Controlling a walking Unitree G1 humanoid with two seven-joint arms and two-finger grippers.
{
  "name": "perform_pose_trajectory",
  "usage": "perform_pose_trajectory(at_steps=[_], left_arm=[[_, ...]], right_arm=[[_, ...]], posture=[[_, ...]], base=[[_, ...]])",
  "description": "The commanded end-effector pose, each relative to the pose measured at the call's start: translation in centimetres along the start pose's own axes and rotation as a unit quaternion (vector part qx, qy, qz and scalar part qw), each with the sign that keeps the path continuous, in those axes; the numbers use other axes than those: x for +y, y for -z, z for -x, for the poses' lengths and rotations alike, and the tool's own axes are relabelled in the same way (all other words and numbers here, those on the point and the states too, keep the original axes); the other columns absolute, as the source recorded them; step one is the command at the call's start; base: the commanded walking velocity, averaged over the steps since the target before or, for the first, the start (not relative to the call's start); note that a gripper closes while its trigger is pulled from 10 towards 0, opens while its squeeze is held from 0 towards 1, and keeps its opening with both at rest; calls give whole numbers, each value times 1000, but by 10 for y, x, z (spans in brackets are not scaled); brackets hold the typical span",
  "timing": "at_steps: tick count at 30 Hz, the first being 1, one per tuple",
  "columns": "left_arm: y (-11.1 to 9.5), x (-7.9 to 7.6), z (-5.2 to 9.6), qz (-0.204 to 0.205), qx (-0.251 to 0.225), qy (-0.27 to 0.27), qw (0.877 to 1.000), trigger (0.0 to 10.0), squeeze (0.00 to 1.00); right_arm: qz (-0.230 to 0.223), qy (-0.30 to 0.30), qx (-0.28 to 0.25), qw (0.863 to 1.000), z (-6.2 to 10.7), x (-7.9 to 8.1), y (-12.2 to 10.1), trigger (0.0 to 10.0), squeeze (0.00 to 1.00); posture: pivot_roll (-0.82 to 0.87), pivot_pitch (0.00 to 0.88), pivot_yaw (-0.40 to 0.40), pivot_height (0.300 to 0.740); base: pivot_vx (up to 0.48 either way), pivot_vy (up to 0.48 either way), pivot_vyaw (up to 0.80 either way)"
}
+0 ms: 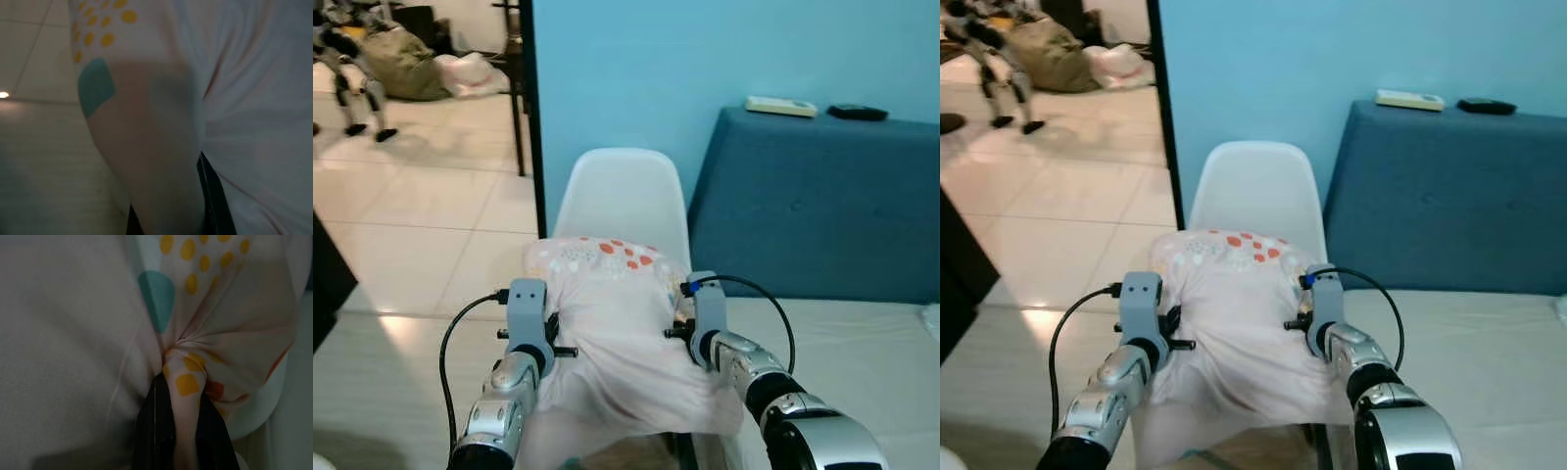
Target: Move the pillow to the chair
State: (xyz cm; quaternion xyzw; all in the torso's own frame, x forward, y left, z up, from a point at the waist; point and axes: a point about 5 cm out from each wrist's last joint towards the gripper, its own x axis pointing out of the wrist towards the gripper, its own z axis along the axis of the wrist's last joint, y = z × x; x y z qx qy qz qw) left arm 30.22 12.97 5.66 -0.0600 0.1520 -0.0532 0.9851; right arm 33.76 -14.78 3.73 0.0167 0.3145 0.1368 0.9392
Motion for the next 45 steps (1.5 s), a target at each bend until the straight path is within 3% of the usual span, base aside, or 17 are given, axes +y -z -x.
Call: perform_pose_trajectory(at_steps=[1,7,12,16,21,25,26,34,40,44,45], left_arm=[[4,-4,-2,-11,17,4,1000,10000,0],[26,-13,0,3,68,24,997,10000,0],[39,-22,1,58,95,34,993,10000,0],[46,-25,0,84,115,32,989,10000,0],[54,-27,-2,126,136,22,982,10000,0],[55,-30,-4,142,135,16,981,10000,0],[55,-30,-5,141,133,15,981,10000,1000],[49,-30,-9,127,122,16,984,10000,1000],[53,-22,-9,91,133,11,987,10000,1000],[58,-16,-7,82,138,6,987,10000,1000],[59,-16,-6,77,140,6,987,10000,1000]], right_arm=[[9,2,8,1000,0,-1,2,10000,0],[72,67,76,992,3,-12,21,10000,0],[77,91,56,991,4,-16,17,10000,0],[109,113,56,986,5,-21,16,10000,0],[182,183,51,965,10,-33,15,10000,0],[171,198,30,965,10,-34,14,10000,8],[169,203,22,964,10,-34,12,10000,1000],[159,218,2,963,11,-34,10,10000,1000],[156,231,5,960,12,-38,14,10000,1000],[119,186,-29,975,9,-28,7,10000,1000],[99,150,-43,983,6,-19,3,10000,1000]], posture=[[109,2,-71,735],[110,11,-67,735],[105,16,-65,735],[103,24,-63,735],[106,40,-61,735],[104,48,-58,735],[104,49,-57,735],[100,52,-50,735],[104,53,-50,735],[105,56,-48,735],[104,57,-46,735]], base=[[0,0,0],[0,0,0],[0,0,0],[0,0,0],[0,0,0],[0,0,0],[0,0,0],[0,0,0],[0,0,0],[0,0,0],[0,0,0]])
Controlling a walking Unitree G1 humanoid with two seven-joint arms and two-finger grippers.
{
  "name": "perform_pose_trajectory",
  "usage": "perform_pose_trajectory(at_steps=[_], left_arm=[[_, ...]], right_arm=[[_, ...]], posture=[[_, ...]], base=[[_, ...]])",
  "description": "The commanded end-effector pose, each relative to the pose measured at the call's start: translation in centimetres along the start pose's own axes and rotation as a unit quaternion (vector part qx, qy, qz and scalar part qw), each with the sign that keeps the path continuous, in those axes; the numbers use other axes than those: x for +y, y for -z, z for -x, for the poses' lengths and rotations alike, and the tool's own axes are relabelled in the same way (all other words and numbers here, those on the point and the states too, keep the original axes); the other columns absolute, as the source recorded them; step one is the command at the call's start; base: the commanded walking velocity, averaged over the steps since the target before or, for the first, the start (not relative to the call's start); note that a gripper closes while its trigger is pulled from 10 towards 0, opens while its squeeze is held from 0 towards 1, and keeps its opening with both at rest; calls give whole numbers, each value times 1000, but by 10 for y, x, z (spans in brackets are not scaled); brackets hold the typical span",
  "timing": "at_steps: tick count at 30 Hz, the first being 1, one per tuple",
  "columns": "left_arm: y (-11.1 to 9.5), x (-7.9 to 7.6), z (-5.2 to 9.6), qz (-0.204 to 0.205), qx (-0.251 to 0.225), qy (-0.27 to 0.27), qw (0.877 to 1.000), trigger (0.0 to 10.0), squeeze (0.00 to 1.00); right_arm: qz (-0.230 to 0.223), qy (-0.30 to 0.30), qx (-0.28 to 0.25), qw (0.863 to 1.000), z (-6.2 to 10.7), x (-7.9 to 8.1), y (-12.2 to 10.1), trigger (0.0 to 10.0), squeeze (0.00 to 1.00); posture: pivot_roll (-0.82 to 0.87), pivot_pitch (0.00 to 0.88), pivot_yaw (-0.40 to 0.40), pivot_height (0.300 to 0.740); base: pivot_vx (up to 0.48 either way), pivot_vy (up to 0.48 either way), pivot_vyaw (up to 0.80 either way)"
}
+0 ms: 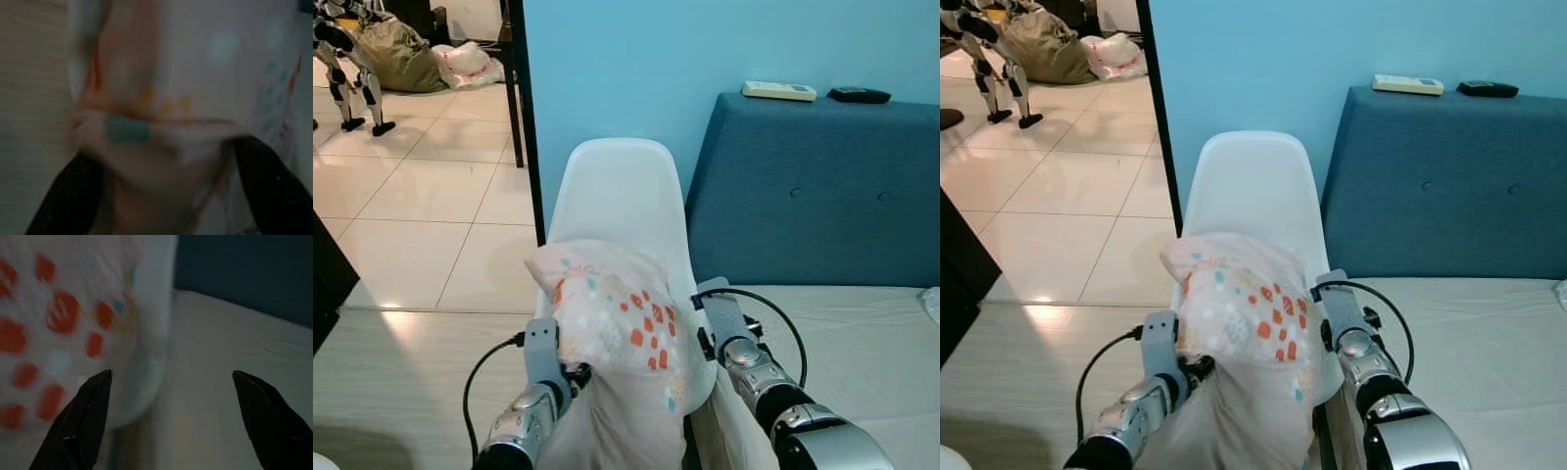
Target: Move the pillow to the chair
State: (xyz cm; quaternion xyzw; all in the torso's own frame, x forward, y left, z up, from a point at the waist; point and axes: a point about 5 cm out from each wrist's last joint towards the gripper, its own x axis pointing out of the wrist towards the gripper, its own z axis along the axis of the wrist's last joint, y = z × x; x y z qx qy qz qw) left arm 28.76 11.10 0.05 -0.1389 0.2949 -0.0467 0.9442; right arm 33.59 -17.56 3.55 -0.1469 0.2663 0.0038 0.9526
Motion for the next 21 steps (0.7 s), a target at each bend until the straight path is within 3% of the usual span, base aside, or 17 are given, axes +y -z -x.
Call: perform_pose_trajectory(at_steps=[1,5,6,7,11,15,18,19,21], left_arm=[[2,-5,-1,-19,0,5,1000,10000,1000],[4,-6,-1,-27,3,6,1000,10000,1000],[5,-7,-1,-29,4,7,1000,10000,1000],[6,-8,-2,-34,5,7,999,10000,1000],[6,-10,-2,-41,4,7,999,10000,1000],[4,-10,-3,-42,0,4,999,10000,1000],[1,-6,-3,-46,-10,-7,999,10000,1000],[-3,-3,-2,-58,-21,-15,998,10000,0],[-5,-2,-2,-65,-26,-17,997,10000,0]], right_arm=[[-51,-85,-28,995,1,21,-9,10000,1000],[-55,-149,-31,987,3,35,-11,10000,1000],[-39,-183,-21,982,5,43,-8,10000,47],[-15,-221,-7,975,7,53,-3,10000,0],[43,-289,40,956,14,71,14,10000,0],[74,-287,73,952,15,72,24,10000,0],[89,-246,102,960,13,62,32,10000,0],[39,-225,83,970,11,58,25,10000,0],[20,-218,74,973,10,57,21,10000,0]], posture=[[102,57,-45,735],[101,58,-44,735],[96,58,-42,735],[95,58,-41,735],[94,58,-43,735],[92,58,-43,735],[92,59,-45,735],[92,59,-45,735],[92,59,-45,735]], base=[[0,0,0],[0,0,0],[0,0,0],[0,0,0],[0,0,0],[0,0,0],[0,0,0],[0,0,0],[0,0,0]])
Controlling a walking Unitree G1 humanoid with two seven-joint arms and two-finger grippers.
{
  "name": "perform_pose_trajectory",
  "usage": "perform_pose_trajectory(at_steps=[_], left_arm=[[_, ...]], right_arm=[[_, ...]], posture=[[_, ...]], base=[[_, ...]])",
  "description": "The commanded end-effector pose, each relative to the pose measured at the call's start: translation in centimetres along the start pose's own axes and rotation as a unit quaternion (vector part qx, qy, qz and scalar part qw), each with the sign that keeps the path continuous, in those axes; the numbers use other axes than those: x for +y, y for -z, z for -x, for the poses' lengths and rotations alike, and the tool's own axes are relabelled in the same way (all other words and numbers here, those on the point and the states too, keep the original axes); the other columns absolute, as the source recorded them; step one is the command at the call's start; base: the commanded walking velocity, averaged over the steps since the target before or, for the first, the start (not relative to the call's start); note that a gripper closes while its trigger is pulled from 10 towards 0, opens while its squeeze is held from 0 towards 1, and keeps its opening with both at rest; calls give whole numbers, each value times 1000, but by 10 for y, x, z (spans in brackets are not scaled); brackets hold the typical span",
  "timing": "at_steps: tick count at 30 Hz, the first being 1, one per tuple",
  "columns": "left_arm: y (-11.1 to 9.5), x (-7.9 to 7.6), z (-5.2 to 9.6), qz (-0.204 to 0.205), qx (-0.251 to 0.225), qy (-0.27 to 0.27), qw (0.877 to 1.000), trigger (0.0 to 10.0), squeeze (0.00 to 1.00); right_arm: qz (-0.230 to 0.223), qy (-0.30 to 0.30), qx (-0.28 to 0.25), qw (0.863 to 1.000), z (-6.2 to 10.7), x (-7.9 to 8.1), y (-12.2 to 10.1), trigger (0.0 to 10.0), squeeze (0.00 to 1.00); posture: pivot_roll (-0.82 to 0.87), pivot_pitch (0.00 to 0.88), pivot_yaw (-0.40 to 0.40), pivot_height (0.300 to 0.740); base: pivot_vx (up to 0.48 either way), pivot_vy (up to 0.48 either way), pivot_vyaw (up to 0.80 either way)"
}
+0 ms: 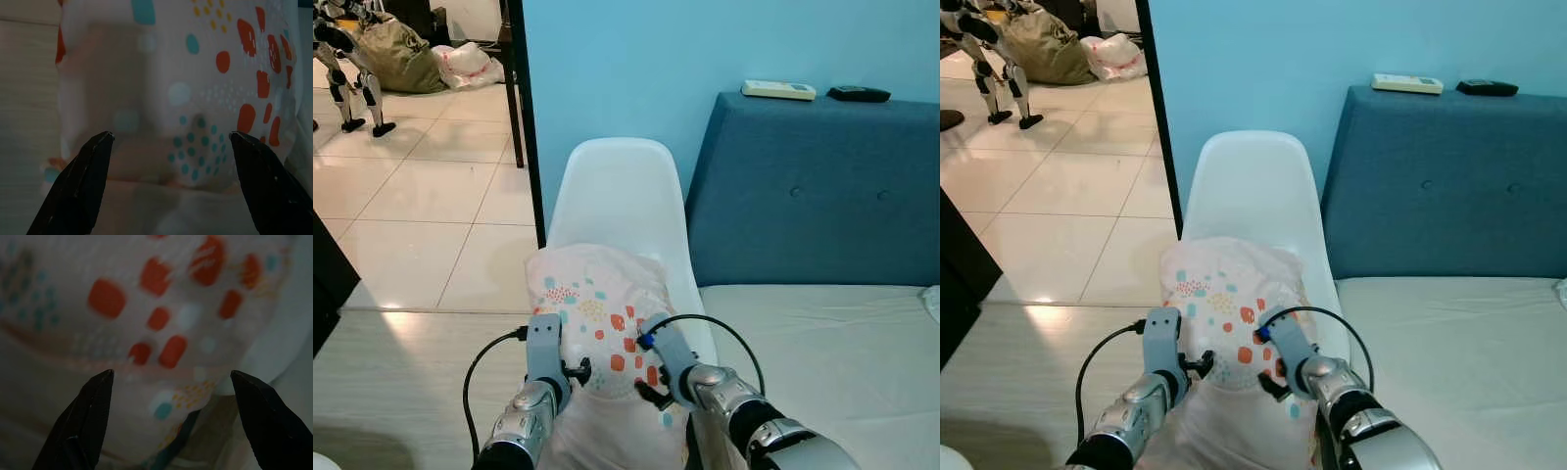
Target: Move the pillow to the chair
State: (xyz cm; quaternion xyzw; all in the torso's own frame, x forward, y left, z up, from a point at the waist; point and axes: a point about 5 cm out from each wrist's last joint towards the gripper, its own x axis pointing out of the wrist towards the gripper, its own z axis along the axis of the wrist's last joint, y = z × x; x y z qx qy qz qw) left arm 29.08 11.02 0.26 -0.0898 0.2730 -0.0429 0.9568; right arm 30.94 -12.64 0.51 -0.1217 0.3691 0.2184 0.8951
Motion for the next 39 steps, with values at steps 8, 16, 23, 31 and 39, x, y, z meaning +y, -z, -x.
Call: perform_pose_trajectory(at_steps=[8,16,23,31,39], left_arm=[[-11,18,2,-35,-33,-29,998,10000,0],[-9,24,2,-35,-29,-36,998,10000,0],[-4,21,3,-35,-24,-32,999,10000,0],[-1,19,3,-35,-18,-26,999,10000,0],[0,19,3,-33,-13,-23,999,10000,0]], right_arm=[[-100,25,-56,993,4,-12,-16,10000,0],[-93,31,-35,995,3,-12,-12,10000,0],[-89,36,-23,995,2,-11,-7,10000,0],[-93,56,-23,994,3,-15,-5,10000,0],[-102,67,-19,992,4,-17,-1,10000,0]], posture=[[101,46,-50,701],[103,41,-54,666],[102,43,-52,631],[99,52,-45,607],[101,55,-42,597]], base=[[0,0,0],[0,0,0],[0,0,0],[0,0,0],[0,0,0]])
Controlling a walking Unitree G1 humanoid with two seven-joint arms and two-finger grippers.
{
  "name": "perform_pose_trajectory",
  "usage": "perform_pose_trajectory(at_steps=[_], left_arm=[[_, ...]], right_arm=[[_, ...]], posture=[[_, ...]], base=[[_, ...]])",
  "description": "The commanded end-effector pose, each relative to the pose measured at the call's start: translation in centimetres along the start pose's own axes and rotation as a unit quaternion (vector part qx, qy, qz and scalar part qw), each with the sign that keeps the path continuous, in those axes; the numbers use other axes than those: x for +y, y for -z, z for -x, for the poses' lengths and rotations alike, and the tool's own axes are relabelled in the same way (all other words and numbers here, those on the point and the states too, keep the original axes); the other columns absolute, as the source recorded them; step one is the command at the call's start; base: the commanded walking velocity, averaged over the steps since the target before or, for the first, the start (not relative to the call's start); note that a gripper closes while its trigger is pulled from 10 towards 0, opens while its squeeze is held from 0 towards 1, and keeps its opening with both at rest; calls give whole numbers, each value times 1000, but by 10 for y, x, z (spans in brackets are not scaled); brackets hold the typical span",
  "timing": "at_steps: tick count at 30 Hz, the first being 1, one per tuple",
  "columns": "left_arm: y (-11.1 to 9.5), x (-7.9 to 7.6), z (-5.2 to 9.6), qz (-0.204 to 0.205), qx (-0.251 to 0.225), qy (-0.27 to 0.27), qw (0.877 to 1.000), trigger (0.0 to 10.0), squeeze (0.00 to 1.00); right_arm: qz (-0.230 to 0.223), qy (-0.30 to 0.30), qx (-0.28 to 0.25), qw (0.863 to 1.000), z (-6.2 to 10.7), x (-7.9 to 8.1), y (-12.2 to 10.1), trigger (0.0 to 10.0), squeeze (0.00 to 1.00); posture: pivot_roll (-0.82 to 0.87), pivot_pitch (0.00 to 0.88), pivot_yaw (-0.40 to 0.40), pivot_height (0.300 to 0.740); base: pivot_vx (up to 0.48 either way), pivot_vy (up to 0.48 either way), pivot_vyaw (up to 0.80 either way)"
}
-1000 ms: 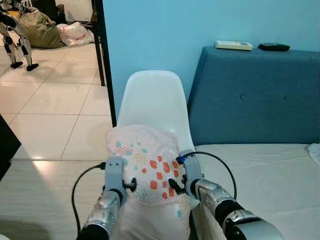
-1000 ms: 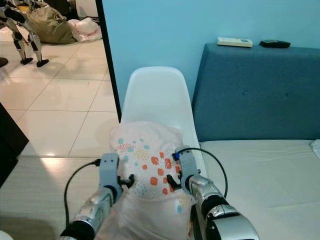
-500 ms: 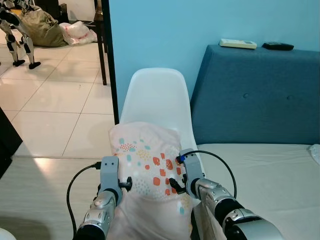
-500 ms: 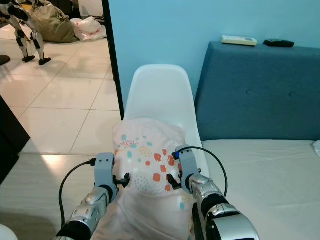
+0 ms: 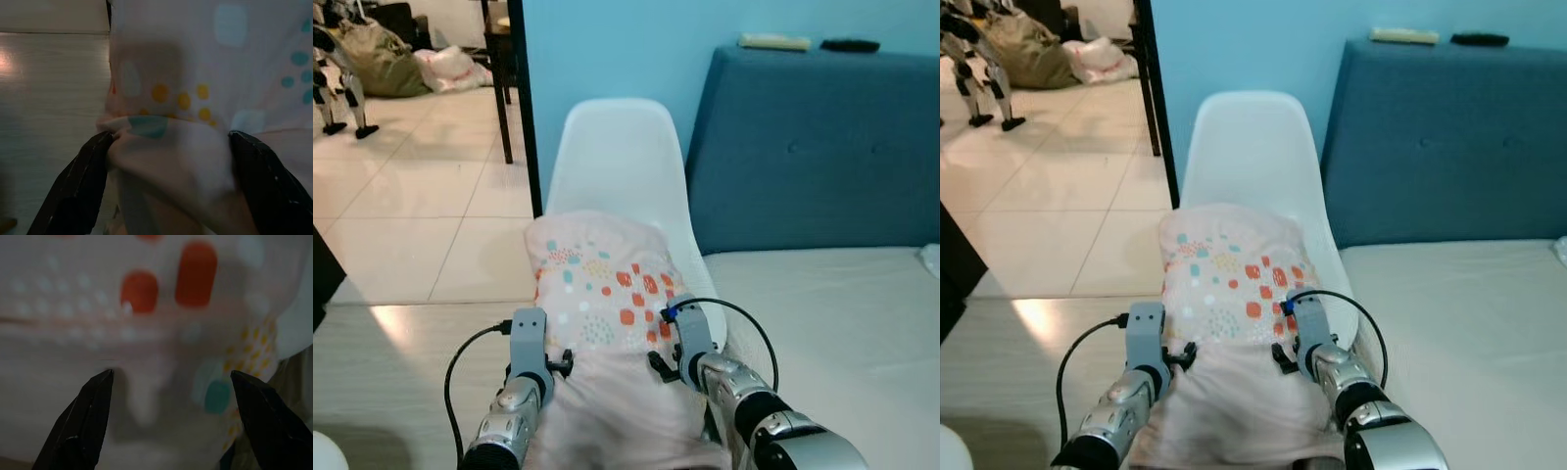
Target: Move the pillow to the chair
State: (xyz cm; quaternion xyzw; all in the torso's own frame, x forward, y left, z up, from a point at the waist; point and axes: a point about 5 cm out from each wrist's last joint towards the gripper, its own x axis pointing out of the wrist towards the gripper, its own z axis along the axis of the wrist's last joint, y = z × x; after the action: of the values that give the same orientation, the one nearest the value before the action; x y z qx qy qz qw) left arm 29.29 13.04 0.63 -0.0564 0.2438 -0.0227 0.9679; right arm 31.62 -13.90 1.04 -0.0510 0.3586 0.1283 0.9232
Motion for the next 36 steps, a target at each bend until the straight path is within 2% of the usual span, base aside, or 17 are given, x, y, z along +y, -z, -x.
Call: perform_pose_trajectory(at_steps=[1,5,8,9,11,13,14,18,20,23,28,33,34,36], left_arm=[[7,-1,1,-4,18,4,1000,10000,0],[8,-1,1,-3,19,6,1000,10000,0],[8,-2,1,0,20,7,1000,10000,0],[8,-2,1,0,20,7,1000,10000,0],[9,-2,2,1,21,8,1000,10000,0],[9,-2,2,1,21,8,1000,10000,0],[10,-2,2,3,21,7,1000,10000,0],[10,-1,3,4,21,6,1000,10000,0],[12,0,4,5,22,5,1000,10000,0],[13,0,5,6,22,4,1000,10000,0],[15,0,7,6,23,3,1000,10000,0],[17,2,9,7,24,1,1000,10000,0],[19,3,11,8,25,0,1000,10000,0],[20,4,12,9,26,-1,1000,10000,0]], right_arm=[[-5,6,5,1000,1,-3,2,10000,0],[-21,14,3,1000,1,-5,2,10000,0],[-60,11,-9,998,2,-8,2,10000,0],[-60,11,-9,998,2,-8,2,10000,0],[-95,11,-16,995,2,-10,3,10000,0],[-105,15,-22,994,2,-12,3,10000,0],[-124,18,-54,991,4,-17,-5,10000,0],[-141,15,-78,987,5,-20,-12,10000,0],[-171,1,-124,977,8,-24,-28,10000,0],[-188,1,-148,971,10,-29,-38,10000,0],[-201,6,-148,968,11,-34,-40,10000,0],[-205,-22,-158,966,11,-29,-45,10000,0],[-172,-40,-146,973,9,-23,-47,10000,0],[-152,-41,-136,978,9,-22,-48,10000,0]], posture=[[101,55,-42,597],[103,57,-42,597],[103,59,-44,597],[103,59,-44,597],[104,59,-44,593],[107,62,-46,588],[110,67,-48,578],[110,69,-48,568],[112,74,-48,558],[117,83,-47,548],[127,98,-47,528],[135,111,-44,513],[139,118,-42,503],[140,122,-42,493]], base=[[0,0,0],[0,0,0],[0,0,0],[0,0,0],[0,0,0],[0,0,0],[0,0,0],[0,0,0],[0,0,0],[0,0,0],[0,0,0],[0,0,0],[0,0,0],[0,0,0]])
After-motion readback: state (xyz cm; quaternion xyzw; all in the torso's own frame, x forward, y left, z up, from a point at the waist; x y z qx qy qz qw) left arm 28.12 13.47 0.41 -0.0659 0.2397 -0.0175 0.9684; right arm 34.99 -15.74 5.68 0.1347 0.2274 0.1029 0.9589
